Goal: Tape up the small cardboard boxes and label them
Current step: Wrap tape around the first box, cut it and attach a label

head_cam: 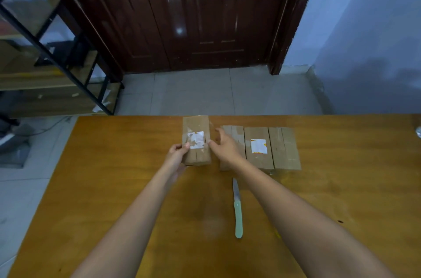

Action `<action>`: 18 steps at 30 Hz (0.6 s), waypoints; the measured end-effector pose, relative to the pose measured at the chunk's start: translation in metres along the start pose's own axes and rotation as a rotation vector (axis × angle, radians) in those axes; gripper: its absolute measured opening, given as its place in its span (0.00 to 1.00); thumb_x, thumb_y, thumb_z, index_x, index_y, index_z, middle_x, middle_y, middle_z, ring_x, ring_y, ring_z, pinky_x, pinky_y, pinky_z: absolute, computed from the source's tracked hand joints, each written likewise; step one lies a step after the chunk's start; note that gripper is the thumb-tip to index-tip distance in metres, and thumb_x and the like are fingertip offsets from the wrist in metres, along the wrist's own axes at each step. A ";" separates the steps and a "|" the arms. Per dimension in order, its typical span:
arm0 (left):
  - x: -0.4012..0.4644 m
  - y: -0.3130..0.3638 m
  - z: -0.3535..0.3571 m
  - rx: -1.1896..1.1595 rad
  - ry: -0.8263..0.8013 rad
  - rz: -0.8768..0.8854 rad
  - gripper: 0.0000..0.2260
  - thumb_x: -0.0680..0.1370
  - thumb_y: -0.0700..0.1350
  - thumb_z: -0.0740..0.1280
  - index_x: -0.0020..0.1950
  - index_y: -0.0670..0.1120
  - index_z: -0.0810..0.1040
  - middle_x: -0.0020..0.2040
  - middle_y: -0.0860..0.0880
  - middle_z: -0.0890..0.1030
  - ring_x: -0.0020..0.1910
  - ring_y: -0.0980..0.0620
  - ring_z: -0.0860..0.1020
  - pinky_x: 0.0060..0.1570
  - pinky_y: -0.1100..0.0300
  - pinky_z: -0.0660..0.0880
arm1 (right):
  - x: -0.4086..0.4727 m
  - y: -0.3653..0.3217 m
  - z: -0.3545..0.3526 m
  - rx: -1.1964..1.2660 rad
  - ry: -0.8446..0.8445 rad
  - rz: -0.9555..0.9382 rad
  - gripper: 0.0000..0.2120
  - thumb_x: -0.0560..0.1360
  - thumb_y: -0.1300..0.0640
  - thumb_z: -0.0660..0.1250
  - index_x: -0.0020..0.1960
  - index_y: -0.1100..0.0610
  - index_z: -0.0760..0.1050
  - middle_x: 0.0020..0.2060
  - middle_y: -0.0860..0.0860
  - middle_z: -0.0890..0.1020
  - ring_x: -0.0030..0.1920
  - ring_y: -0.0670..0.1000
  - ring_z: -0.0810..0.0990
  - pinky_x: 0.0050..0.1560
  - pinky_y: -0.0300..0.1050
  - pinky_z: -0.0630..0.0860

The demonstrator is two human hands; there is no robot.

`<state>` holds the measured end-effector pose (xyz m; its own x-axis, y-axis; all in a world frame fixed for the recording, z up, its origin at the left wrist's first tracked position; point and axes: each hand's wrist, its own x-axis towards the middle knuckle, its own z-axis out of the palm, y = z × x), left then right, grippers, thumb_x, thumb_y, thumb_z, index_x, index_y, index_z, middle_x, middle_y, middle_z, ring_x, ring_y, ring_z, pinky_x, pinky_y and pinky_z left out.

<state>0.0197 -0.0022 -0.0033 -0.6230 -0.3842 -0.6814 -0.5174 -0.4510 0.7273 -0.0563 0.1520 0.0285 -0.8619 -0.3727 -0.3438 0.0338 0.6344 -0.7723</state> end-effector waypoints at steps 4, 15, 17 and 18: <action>-0.018 0.002 0.001 0.006 -0.007 0.026 0.13 0.80 0.44 0.66 0.62 0.43 0.70 0.62 0.41 0.76 0.56 0.44 0.76 0.46 0.50 0.76 | -0.010 -0.004 -0.008 0.399 -0.113 0.106 0.26 0.77 0.57 0.66 0.73 0.52 0.63 0.56 0.54 0.78 0.56 0.54 0.79 0.53 0.53 0.79; -0.076 -0.020 -0.018 0.139 -0.090 0.101 0.19 0.80 0.46 0.66 0.67 0.39 0.70 0.62 0.42 0.76 0.59 0.45 0.75 0.60 0.47 0.73 | -0.085 -0.004 0.013 0.548 -0.018 0.144 0.21 0.78 0.63 0.63 0.71 0.56 0.66 0.59 0.60 0.76 0.59 0.59 0.78 0.51 0.48 0.79; -0.087 -0.030 -0.029 0.164 -0.104 0.106 0.18 0.80 0.45 0.66 0.66 0.38 0.70 0.59 0.43 0.76 0.54 0.48 0.76 0.52 0.50 0.75 | -0.103 0.000 0.026 0.511 0.039 0.170 0.22 0.78 0.61 0.64 0.71 0.56 0.67 0.59 0.59 0.77 0.58 0.58 0.78 0.53 0.51 0.80; -0.092 -0.035 -0.033 0.168 -0.114 0.114 0.17 0.80 0.45 0.66 0.65 0.38 0.71 0.58 0.43 0.76 0.51 0.49 0.76 0.49 0.52 0.75 | -0.113 0.002 0.033 0.488 0.066 0.174 0.23 0.77 0.60 0.66 0.71 0.55 0.68 0.58 0.58 0.77 0.58 0.57 0.78 0.54 0.53 0.80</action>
<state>0.1146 0.0223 0.0309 -0.7404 -0.3275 -0.5870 -0.5241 -0.2656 0.8092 0.0578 0.1731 0.0479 -0.8521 -0.2363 -0.4670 0.3977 0.2878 -0.8712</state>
